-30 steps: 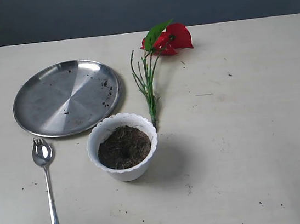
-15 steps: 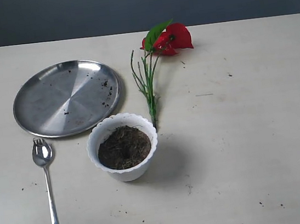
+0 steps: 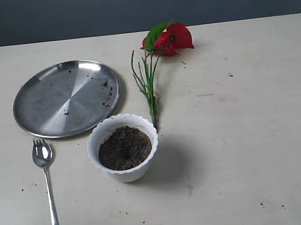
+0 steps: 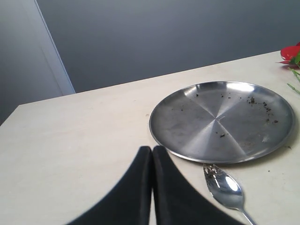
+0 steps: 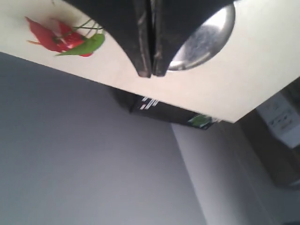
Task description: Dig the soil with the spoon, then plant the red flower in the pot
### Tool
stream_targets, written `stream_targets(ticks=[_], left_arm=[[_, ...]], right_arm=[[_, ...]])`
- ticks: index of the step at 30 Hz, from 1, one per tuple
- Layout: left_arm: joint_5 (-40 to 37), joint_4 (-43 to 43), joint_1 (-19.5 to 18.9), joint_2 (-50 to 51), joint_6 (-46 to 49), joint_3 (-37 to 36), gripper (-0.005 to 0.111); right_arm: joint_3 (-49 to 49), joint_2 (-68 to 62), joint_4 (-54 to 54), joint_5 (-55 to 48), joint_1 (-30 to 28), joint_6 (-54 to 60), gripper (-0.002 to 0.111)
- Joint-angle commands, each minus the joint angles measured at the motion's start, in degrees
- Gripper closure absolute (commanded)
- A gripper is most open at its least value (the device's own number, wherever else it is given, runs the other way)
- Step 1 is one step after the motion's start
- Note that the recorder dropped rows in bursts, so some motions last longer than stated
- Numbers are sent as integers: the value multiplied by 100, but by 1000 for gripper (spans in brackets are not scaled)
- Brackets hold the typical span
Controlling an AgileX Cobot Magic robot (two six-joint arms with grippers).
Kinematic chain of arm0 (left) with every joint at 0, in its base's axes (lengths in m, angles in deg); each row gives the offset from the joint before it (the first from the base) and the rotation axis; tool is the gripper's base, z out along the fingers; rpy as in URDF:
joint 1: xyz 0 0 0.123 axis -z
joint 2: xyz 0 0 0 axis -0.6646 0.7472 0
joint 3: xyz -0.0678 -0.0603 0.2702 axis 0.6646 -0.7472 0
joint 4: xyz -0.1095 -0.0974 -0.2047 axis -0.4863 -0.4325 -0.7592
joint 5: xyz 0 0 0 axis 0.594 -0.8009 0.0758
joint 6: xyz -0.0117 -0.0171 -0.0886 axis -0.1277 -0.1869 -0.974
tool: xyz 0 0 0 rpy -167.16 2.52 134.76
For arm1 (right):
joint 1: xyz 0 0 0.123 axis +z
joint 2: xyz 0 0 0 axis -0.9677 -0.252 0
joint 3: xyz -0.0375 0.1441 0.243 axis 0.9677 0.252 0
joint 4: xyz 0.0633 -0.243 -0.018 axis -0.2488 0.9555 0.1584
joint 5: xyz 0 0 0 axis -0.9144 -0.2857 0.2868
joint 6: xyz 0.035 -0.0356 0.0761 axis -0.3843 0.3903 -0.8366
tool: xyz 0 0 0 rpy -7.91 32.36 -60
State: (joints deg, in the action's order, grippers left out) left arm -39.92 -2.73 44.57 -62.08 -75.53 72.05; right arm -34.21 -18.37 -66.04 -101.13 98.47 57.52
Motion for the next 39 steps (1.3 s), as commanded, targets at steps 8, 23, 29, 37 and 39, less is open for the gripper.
stream_targets(ticks=[8, 23, 29, 37, 39], left_arm=[[38, 6, 9, -24, -28, -11, 106], [38, 6, 9, -24, -28, -11, 106], [38, 6, 9, -24, -28, -11, 106], [38, 6, 9, -24, -28, -11, 106], [38, 6, 9, -24, -28, -11, 106]], right_arm=[[-1673, -3299, 2303, -318, 2429, -2073, 109], [-4095, -5402, 3666, -2955, 3579, -2443, 71], [-4095, -5649, 3835, -2693, 4032, -2917, 61], [-4095, -6245, 4612, -2584, 4558, -3998, 61], [-4095, -6404, 4610, -2475, 4679, -4244, 61]])
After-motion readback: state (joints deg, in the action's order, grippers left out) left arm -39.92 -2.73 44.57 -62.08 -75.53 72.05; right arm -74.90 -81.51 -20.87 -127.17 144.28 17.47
